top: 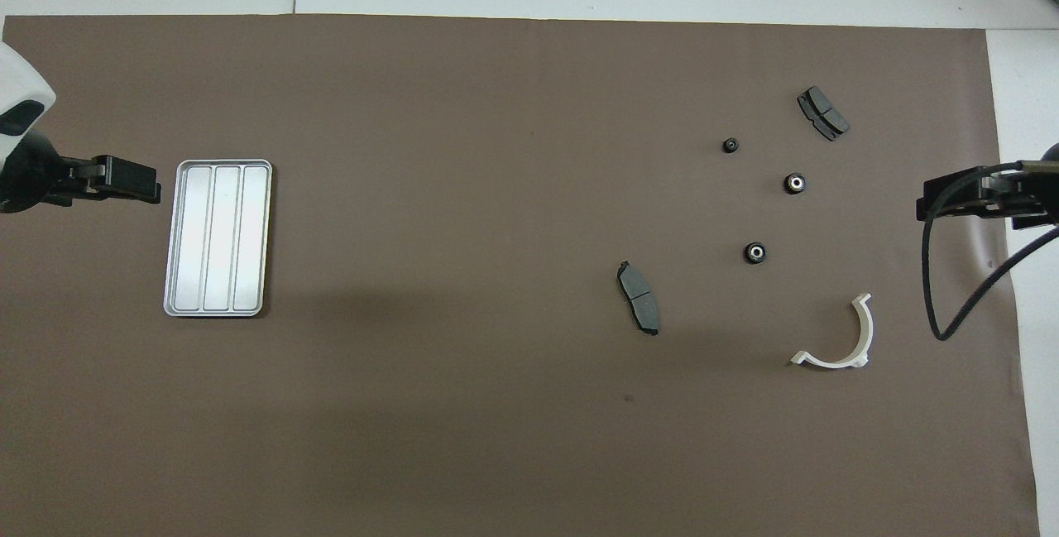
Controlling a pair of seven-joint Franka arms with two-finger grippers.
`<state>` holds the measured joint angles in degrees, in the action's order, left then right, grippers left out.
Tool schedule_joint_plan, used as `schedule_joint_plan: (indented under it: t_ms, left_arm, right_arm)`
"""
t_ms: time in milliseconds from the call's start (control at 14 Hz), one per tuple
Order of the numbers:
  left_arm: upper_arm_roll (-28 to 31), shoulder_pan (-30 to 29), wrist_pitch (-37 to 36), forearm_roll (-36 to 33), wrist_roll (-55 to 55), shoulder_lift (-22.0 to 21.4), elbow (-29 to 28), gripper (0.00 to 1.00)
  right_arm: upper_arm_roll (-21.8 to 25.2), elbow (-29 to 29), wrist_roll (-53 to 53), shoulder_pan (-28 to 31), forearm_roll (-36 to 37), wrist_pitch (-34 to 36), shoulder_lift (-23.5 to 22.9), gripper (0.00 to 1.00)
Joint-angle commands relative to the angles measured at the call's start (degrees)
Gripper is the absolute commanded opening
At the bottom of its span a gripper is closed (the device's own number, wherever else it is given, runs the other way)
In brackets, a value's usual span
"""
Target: Pick bearing gear from pile to tray
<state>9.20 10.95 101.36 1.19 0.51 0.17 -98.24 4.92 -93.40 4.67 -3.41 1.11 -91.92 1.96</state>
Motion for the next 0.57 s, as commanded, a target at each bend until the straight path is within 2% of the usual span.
schedule_joint_plan:
  t_ms: [0,499]
  left_arm:
    - [0.03,0.03,0.68,-0.83,0.01,-1.22,-1.34,1.0]
    - [0.12,0.03,0.68,-0.83,0.01,-1.14,-1.34,1.0]
  right_arm:
    - [-0.09,0.32,-1.24,0.07,0.64,0.86,0.07,1.0]
    - [-0.09,-0.64,-1.16,0.33,-0.41,0.42,0.68,1.0]
